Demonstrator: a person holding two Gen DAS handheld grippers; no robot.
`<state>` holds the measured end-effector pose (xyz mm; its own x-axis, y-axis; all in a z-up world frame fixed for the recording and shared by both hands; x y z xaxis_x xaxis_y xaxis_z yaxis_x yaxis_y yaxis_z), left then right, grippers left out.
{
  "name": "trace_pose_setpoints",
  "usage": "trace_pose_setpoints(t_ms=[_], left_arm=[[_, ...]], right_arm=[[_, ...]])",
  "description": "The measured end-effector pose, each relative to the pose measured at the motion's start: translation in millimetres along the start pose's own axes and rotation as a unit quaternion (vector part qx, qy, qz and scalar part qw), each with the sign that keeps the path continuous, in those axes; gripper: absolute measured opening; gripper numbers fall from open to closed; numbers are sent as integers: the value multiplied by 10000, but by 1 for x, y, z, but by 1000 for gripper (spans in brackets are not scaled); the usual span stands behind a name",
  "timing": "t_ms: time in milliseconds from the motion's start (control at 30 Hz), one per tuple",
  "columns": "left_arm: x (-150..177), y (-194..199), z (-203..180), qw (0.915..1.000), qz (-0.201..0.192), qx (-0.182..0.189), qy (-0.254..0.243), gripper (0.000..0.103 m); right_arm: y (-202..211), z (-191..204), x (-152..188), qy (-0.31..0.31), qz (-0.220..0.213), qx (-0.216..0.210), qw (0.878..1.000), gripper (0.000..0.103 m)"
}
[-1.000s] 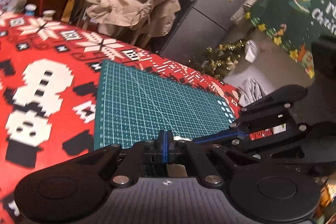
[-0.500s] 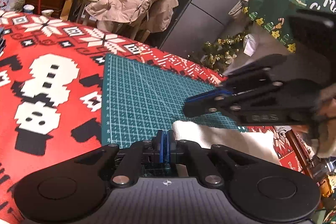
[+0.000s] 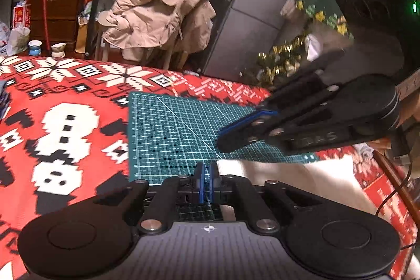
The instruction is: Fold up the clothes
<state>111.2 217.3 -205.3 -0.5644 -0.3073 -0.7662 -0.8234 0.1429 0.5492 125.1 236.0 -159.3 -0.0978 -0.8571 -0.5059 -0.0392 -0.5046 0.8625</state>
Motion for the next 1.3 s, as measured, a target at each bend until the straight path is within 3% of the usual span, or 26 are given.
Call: trace_pose_setpoints(t_ms=[133, 333, 500, 667, 800, 900, 1167, 1300], left_arm=[[2, -1, 11, 9982, 76, 263, 534, 3], [-2, -10, 9, 9974, 146, 358, 614, 2], [-5, -16, -3, 9996, 246, 84, 110, 0], [-13, -19, -9, 9996, 90, -25, -268, 0], [-18, -3, 12, 9986, -166, 162, 474, 13], [-11, 12, 22, 9960, -128, 156, 867, 12], [20, 23, 4, 9922, 139, 493, 1137, 8], [31, 34, 4, 9860, 191, 673, 1516, 8]], right_arm=[[16, -7, 11, -407, -125, -29, 9991, 6], [27, 3, 31, -906, -154, -363, 9951, 6], [13, 0, 36, -1201, -180, -351, 9920, 6], [12, -2, 31, -1359, -295, -329, 9897, 6], [17, -4, 29, -1499, -433, -231, 9875, 6], [23, -3, 29, -1580, -502, -166, 9860, 6], [22, 21, 43, -1478, -388, -133, 9882, 6], [27, 39, 54, -1488, -350, -195, 9881, 6]])
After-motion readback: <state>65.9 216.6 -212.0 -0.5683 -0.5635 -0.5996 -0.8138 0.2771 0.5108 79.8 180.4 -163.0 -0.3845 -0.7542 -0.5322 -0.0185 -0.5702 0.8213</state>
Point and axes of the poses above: each gripper's, at about its wrist camera, not at the fingertips, and y roughly against the way its jaws point, z to its left, x to its underside, the point moved 5 cm from there along -y, roughly the way its jaws point, and after that the axes turned 2 degrees about -y, right-handed, at the moved point
